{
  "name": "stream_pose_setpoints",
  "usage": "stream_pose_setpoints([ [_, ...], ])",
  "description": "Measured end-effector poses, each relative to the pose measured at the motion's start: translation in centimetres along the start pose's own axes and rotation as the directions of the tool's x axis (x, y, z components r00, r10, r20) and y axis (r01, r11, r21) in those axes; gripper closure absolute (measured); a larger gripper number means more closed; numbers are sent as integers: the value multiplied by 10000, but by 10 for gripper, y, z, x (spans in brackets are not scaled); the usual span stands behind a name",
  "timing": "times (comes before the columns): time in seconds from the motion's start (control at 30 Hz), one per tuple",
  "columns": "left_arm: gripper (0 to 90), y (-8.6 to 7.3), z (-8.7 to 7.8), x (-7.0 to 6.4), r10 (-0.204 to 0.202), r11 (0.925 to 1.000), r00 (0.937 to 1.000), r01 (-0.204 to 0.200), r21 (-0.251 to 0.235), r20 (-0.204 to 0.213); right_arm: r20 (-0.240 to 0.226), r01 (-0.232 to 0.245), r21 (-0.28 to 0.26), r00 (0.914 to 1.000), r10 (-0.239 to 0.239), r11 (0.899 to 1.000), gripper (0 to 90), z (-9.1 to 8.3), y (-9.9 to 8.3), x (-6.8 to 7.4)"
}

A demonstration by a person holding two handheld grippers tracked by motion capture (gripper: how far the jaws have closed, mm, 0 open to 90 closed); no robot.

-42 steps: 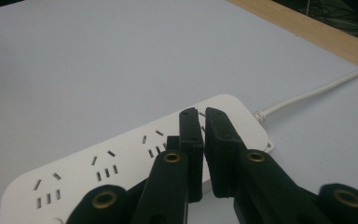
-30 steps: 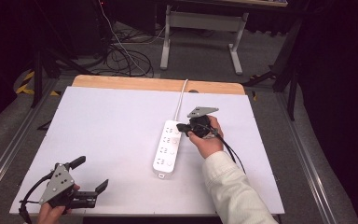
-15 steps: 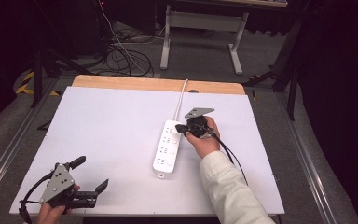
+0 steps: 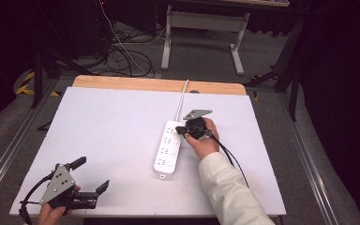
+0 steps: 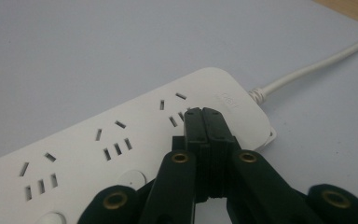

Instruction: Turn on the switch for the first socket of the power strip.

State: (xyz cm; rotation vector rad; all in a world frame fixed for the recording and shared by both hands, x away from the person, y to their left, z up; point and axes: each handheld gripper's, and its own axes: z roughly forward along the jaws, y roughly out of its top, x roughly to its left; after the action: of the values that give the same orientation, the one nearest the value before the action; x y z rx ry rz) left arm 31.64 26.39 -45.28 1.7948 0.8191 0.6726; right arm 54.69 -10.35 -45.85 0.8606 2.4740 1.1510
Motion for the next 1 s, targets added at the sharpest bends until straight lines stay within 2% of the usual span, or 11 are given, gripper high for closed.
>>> stream_pose_setpoints([
  [0.13,4,0,0,0,0,10000,10000,0,8,-14,154,246,1,9996,-246,9997,900,1,-1,2],
  [0.43,4,0,0,-1,-41,10000,10000,41,21,0,317,382,-146,9988,-377,9992,900,2,-3,5],
  [0.63,4,0,0,-1,36,10000,10000,-36,43,16,474,473,-61,9978,-469,9989,900,3,-3,7],
  [1.0,4,0,0,-1,73,9999,10000,-73,92,19,639,194,-82,9978,-188,9998,900,4,-4,9],
])
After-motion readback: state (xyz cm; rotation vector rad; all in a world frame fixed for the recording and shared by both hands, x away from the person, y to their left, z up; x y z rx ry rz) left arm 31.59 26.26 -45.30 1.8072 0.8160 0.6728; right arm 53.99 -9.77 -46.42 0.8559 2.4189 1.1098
